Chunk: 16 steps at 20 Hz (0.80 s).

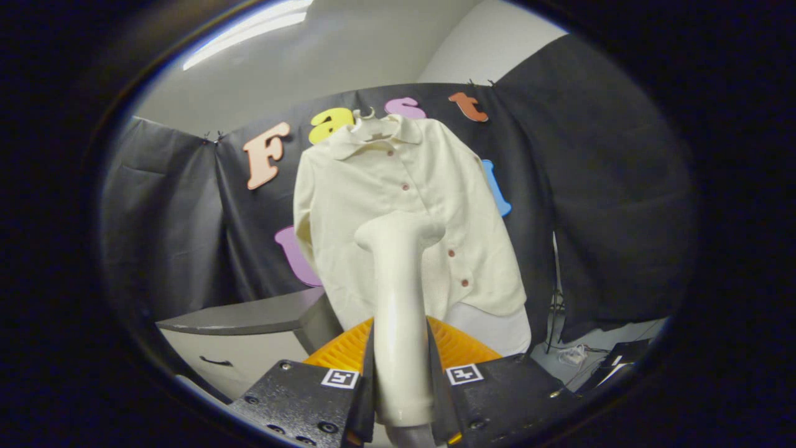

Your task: Iron the clothes twice with a garment steamer, once on the left side and once on the right side.

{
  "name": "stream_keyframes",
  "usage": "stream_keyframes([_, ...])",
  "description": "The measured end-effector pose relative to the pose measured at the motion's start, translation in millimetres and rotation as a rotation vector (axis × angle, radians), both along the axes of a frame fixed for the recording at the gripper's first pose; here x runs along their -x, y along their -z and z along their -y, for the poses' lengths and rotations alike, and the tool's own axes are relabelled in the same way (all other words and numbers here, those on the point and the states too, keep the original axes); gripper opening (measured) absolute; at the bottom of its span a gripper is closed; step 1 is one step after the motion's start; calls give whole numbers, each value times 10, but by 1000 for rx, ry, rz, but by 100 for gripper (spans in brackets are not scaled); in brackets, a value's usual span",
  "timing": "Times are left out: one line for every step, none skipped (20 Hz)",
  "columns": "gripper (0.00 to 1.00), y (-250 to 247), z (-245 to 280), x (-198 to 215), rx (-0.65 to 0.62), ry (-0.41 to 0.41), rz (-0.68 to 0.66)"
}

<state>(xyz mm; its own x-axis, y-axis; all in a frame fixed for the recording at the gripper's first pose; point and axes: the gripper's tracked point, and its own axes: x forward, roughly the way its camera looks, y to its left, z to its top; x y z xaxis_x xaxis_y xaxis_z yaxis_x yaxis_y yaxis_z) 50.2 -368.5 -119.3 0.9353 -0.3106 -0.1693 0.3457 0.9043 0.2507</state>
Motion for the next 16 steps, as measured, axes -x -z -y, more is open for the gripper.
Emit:
stream_keyframes([37,-128,-151,-6,18,-17,-1])
stream_keyframes([37,-260,-297,-16,33,-29,0])
stream_keyframes([37,-389,-438,-1,45,-36,7])
stream_keyframes([37,-531,-572,2,63,-44,13])
stream_keyframes([37,-663,-735,-9,81,-51,19])
stream_keyframes([37,-778,-892,17,104,-64,19])
stream_keyframes([37,-905,-1076,26,129,-82,32])
stream_keyframes([37,-1015,-1262,14,135,-99,38])
stream_keyframes([37,-1104,-1436,6,139,-114,48])
stream_keyframes([37,-1176,-1632,-3,123,-135,54])
stream_keyframes([37,-1244,-1842,-23,105,-168,58])
stream_keyframes([37,-1303,-2039,-10,110,-199,57])
stream_keyframes([37,-1377,-2169,-10,124,-209,63])
stream_keyframes([37,-1443,-2264,-3,149,-215,63])
stream_keyframes([37,-1487,-2370,2,153,-222,69])
stream_keyframes([37,-1510,-2486,-1,142,-232,72])
